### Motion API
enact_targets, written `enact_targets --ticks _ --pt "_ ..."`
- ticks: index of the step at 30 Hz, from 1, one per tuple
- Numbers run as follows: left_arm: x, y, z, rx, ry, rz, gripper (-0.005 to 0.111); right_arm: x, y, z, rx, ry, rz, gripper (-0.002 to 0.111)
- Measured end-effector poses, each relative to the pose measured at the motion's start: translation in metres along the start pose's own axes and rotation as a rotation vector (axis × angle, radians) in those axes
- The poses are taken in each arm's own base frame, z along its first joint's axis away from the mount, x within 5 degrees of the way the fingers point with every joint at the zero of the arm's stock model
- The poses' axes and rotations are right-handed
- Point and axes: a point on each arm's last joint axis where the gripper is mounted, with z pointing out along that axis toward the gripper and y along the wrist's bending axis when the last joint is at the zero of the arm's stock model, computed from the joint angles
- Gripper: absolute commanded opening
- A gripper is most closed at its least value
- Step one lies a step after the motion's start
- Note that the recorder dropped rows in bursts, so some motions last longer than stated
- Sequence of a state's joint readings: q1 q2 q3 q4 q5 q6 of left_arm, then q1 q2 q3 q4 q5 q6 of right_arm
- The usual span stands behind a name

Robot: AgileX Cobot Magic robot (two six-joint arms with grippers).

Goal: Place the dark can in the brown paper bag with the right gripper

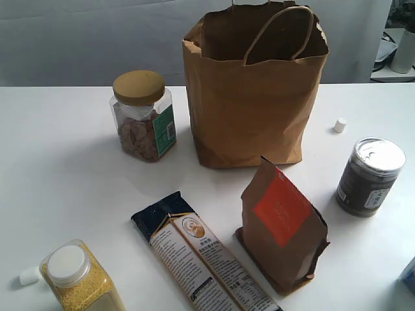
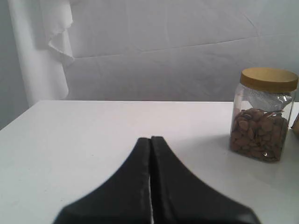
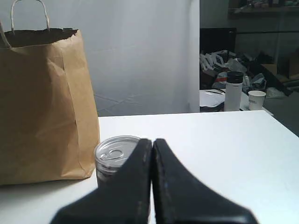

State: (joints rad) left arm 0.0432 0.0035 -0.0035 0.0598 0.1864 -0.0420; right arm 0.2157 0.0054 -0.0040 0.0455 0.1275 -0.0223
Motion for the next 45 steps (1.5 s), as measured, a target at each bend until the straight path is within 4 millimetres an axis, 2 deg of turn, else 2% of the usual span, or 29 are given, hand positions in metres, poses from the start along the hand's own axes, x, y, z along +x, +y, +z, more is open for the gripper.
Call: enact_targets --ticks 8,13,15,16,17,18,21,23,25,26,29,31,33,36,39,45 --pt "0.0 0.0 0.0 0.0 0.0 0.0 0.0 -0.002 0.0 0.0 -0.001 -0.02 0.014 0.0" --pt "0.0 0.0 0.0 0.0 0.0 0.0 0.0 -0.005 0.001 0.0 -0.007 -0.031 0.129 0.0" --pt "0.0 0.0 0.0 0.0 0.0 0.0 0.0 -0.015 0.001 0.0 -0.009 -0.035 0.162 0.0" --pt "0.0 0.0 0.0 0.0 0.0 0.0 0.0 -0.03 0.001 0.003 -0.009 -0.018 0.186 0.0" --pt "0.0 0.0 0.0 0.0 0.0 0.0 0.0 -0.036 0.002 0.007 -0.008 0.005 0.196 0.0" --pt "0.0 0.0 0.0 0.0 0.0 0.0 0.0 -0.051 0.002 0.015 -0.006 0.058 0.206 0.0" --pt "0.0 0.0 0.0 0.0 0.0 0.0 0.0 -0.072 0.004 0.036 0.004 0.212 0.223 0.0" --pt "0.0 0.0 0.0 0.0 0.0 0.0 0.0 -0.095 0.005 0.059 0.014 0.383 0.208 0.001" --pt "0.0 0.0 0.0 0.0 0.0 0.0 0.0 -0.118 0.005 0.079 0.023 0.517 0.184 0.013" --pt "0.0 0.0 0.0 0.0 0.0 0.0 0.0 -0.128 0.006 0.09 0.027 0.592 0.17 0.022" --pt "0.0 0.0 0.0 0.0 0.0 0.0 0.0 -0.144 0.01 0.121 0.018 0.777 0.116 0.063" --pt "0.0 0.0 0.0 0.0 0.0 0.0 0.0 -0.153 0.018 0.142 0.012 0.897 0.095 0.078" --pt "0.0 0.0 0.0 0.0 0.0 0.0 0.0 -0.152 0.023 0.159 0.025 0.973 0.103 0.086" --pt "0.0 0.0 0.0 0.0 0.0 0.0 0.0 -0.143 0.03 0.182 0.055 1.071 0.137 0.093" --pt "0.0 0.0 0.0 0.0 0.0 0.0 0.0 -0.126 0.034 0.203 0.078 1.171 0.141 0.094" --pt "0.0 0.0 0.0 0.0 0.0 0.0 0.0 -0.092 0.038 0.232 0.109 1.297 0.141 0.094"
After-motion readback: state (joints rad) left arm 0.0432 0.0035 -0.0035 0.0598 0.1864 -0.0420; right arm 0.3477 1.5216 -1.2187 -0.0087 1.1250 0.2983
